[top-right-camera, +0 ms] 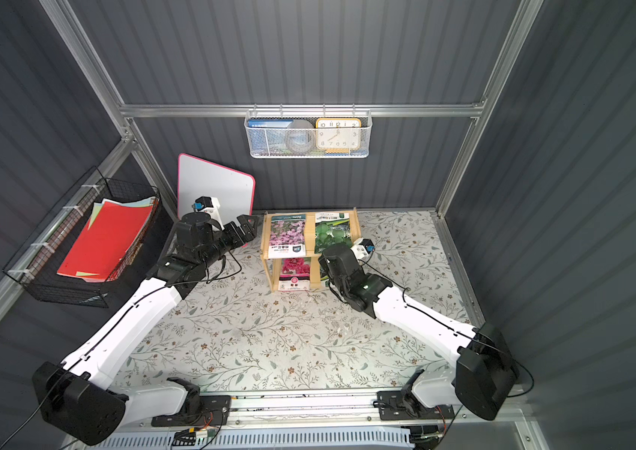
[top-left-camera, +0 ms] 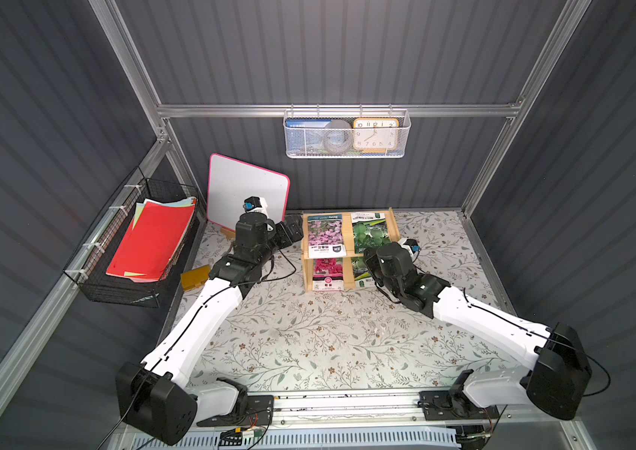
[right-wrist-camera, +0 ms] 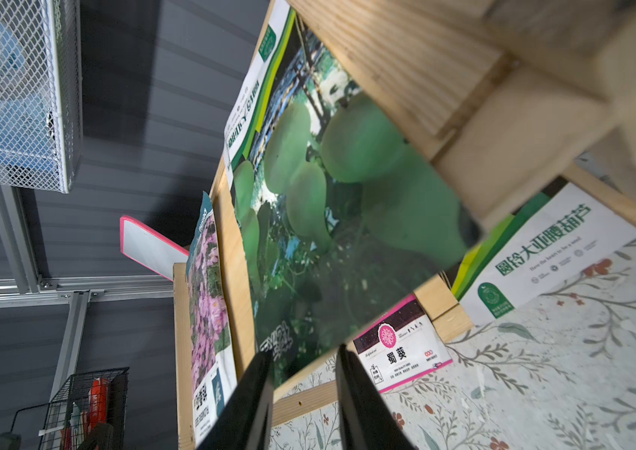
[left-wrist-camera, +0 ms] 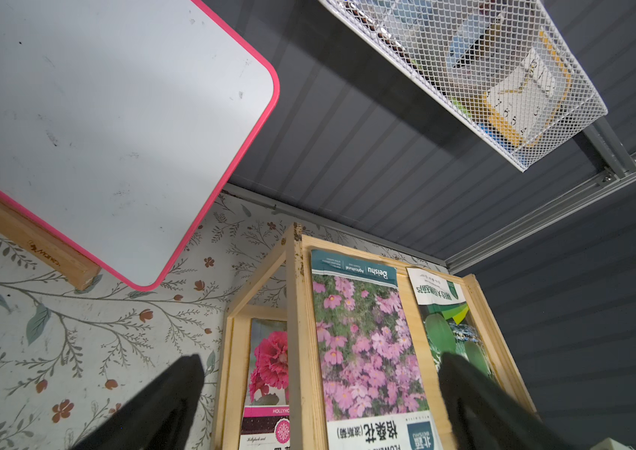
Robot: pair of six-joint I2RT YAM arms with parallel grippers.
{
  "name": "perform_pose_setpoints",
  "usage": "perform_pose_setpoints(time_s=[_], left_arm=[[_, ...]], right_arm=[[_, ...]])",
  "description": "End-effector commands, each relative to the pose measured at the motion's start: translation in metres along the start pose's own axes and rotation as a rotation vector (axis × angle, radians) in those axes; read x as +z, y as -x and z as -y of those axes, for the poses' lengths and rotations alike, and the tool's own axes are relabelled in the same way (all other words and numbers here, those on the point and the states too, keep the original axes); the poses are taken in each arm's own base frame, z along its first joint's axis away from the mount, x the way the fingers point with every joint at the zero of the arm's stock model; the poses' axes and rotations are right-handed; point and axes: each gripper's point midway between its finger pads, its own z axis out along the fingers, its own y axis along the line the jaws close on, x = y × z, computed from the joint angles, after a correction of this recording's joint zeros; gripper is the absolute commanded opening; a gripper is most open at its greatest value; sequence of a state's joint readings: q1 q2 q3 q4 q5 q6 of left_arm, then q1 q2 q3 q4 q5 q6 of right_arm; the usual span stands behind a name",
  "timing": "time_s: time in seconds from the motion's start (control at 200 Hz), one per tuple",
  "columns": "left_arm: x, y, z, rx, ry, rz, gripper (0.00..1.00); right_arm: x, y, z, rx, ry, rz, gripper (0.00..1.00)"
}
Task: Take the seed bag off the shelf
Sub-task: Pick up the seed packet from the shelf.
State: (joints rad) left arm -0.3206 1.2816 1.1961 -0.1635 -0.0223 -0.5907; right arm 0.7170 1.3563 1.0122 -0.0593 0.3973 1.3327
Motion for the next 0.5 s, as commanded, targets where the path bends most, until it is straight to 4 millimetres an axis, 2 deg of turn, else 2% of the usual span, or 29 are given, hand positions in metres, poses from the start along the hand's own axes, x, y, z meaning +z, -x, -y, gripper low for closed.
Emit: perform_pose_setpoints(time_s=[0.0, 0.21, 0.495], left_arm=[[-0.0008, 0.0039, -0.0008, 0.027, -0.001, 0.010, 1.00], [0.0015, 0.0007, -0.0030, 0.028, 0.005, 0.002, 1.00], [-0.0002, 0.0011, -0.0033, 0.029, 0.007, 0.004, 1.00]], right_arm=[[-0.0049, 0.0122, -0.0190, 0.003, 0.046, 0.042, 0.33], [-0.0028, 0.0169, -0.0167, 0.004, 0.039, 0.061, 0.31], [-0.0032, 0.0201, -0.0245, 0.009, 0.059, 0.068, 0.29]])
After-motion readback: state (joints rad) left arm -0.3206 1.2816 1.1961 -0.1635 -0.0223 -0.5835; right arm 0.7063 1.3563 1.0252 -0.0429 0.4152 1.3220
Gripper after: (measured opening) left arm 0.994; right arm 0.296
